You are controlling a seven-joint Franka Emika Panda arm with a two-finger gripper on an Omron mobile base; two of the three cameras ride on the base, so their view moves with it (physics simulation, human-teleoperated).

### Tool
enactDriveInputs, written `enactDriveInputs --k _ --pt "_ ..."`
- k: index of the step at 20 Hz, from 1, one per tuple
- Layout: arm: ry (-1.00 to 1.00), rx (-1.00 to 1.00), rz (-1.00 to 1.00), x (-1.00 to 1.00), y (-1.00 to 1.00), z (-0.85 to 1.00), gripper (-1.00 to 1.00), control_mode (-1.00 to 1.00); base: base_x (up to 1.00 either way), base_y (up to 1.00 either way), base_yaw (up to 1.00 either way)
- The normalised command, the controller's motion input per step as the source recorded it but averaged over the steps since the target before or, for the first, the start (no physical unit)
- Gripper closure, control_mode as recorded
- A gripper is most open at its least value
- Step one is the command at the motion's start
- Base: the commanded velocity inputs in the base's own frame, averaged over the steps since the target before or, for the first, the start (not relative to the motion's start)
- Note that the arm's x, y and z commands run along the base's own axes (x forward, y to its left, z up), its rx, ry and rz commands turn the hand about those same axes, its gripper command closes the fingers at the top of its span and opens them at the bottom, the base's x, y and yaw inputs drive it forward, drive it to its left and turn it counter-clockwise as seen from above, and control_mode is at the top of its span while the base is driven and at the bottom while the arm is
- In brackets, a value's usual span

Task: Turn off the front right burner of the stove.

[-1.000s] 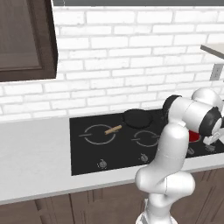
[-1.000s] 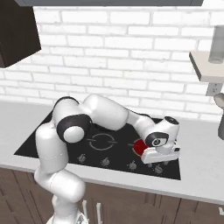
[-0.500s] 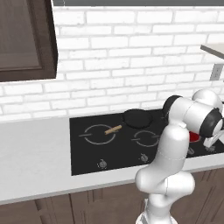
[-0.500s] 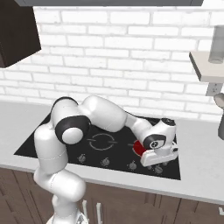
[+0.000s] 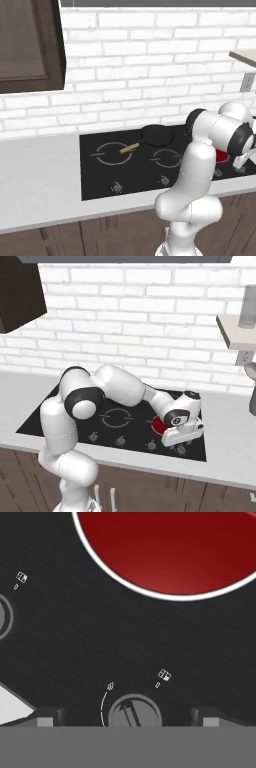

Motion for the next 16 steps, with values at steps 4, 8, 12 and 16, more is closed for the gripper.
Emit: enactDriveInputs --k 4,8,12,16 --pt "0.00 0.00 0.00 0.00 0.00 -0.18 -1.00 -1.00 0.00 0.00 0.00" --pt "0.00 0.00 0.01 0.00 -0.01 -0.11 -1.00 -1.00 0.00 0.00 0.00" --pt "0.00 0.01 0.00 0.01 0.00 -0.01 1.00 -1.00 0.00 0.00 0.00" --pt "0.00 0.00 0.00 0.05 0.00 0.00 1.00 -1.00 0.00 0.00 0.00"
